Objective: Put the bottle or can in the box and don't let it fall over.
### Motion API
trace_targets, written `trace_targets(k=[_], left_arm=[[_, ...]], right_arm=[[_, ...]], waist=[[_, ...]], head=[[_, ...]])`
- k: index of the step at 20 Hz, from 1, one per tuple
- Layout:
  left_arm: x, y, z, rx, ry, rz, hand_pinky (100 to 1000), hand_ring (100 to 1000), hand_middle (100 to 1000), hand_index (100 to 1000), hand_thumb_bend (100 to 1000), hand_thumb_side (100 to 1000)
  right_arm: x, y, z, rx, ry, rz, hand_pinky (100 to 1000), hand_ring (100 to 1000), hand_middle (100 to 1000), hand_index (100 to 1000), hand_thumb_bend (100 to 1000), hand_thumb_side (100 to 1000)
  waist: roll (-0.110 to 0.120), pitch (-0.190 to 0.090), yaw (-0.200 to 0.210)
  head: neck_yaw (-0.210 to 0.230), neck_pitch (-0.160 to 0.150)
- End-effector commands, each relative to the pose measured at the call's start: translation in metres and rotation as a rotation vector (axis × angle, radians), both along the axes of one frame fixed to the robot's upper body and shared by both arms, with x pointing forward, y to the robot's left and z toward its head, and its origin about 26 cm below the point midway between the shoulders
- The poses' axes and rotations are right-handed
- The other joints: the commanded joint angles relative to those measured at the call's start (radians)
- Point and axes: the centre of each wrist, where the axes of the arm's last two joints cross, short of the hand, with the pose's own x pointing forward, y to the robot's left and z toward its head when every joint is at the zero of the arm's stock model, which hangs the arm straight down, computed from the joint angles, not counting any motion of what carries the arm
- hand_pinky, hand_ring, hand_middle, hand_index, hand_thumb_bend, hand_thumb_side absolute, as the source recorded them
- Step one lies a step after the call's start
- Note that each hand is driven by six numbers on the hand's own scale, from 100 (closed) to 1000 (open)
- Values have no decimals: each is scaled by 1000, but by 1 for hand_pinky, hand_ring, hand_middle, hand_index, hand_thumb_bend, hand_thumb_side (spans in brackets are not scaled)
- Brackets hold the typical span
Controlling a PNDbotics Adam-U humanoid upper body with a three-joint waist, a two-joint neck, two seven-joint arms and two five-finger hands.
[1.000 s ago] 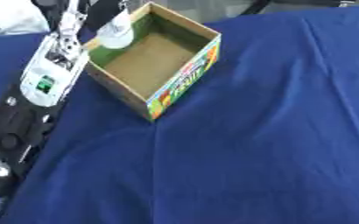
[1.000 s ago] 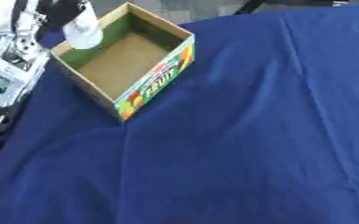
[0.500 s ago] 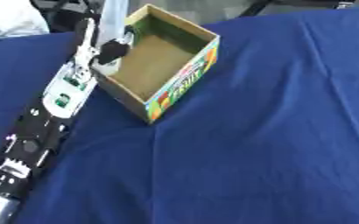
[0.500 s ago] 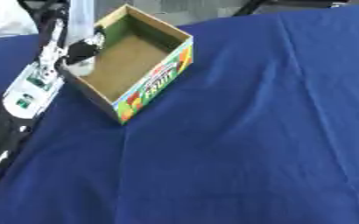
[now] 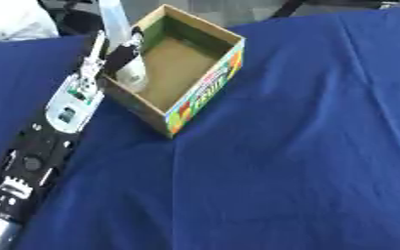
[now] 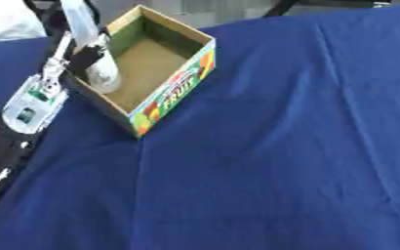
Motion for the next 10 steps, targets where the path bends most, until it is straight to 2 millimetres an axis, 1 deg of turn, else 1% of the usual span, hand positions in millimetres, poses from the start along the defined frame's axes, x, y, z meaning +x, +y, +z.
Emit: trace_targets(k=[1, 2, 3, 4, 5, 6, 8, 9, 10], left_arm=[[-9, 13, 25, 30, -16, -1, 1000, 1000, 1000, 950, 100, 656], [-12, 15, 27, 35, -4, -6, 1000, 1000, 1000, 957, 140, 698], [-14, 16, 28, 47, 5, -12, 1000, 1000, 1000, 958, 181, 710], [-17, 16, 29, 64, 15, -20, 1000, 1000, 1000, 963, 255, 768], [-19, 16, 30, 83, 28, -32, 1000, 1000, 1000, 965, 273, 795], [-20, 16, 31, 98, 43, -44, 1000, 1000, 1000, 972, 282, 859], [-22, 15, 32, 117, 69, -65, 1000, 1000, 1000, 973, 278, 938], [-23, 15, 33, 123, 75, -70, 1000, 1000, 1000, 973, 279, 943], [-24, 15, 35, 128, 77, -70, 1000, 1000, 1000, 973, 276, 925]], right_arm=[[-4, -4, 7, -16, -27, -14, 1000, 946, 1000, 961, 100, 470], [-4, -5, 7, -17, -26, -16, 1000, 946, 1000, 961, 100, 470], [-4, -5, 6, -17, -25, -18, 1000, 946, 1000, 961, 100, 470], [-4, -6, 6, -18, -23, -20, 1000, 946, 1000, 961, 100, 470], [-4, -6, 6, -18, -22, -22, 1000, 945, 1000, 961, 100, 470], [-4, -7, 5, -19, -20, -23, 1000, 945, 1000, 961, 100, 470], [-4, -7, 5, -19, -19, -24, 1000, 945, 1000, 961, 100, 470], [-4, -7, 5, -19, -19, -25, 1000, 945, 1000, 960, 100, 470], [-4, -7, 5, -18, -19, -25, 1000, 945, 1000, 960, 100, 470]], waist=[[-2, -36, 5], [-1, -38, 7], [-1, -40, 10], [-1, -41, 12], [-1, -43, 13], [-1, -43, 14], [-2, -44, 16], [-2, -44, 16], [-3, -44, 16]], head=[[-7, 6], [-9, 8], [-11, 9], [-12, 11], [-13, 12], [-14, 13], [-15, 12], [-14, 12], [-14, 11]])
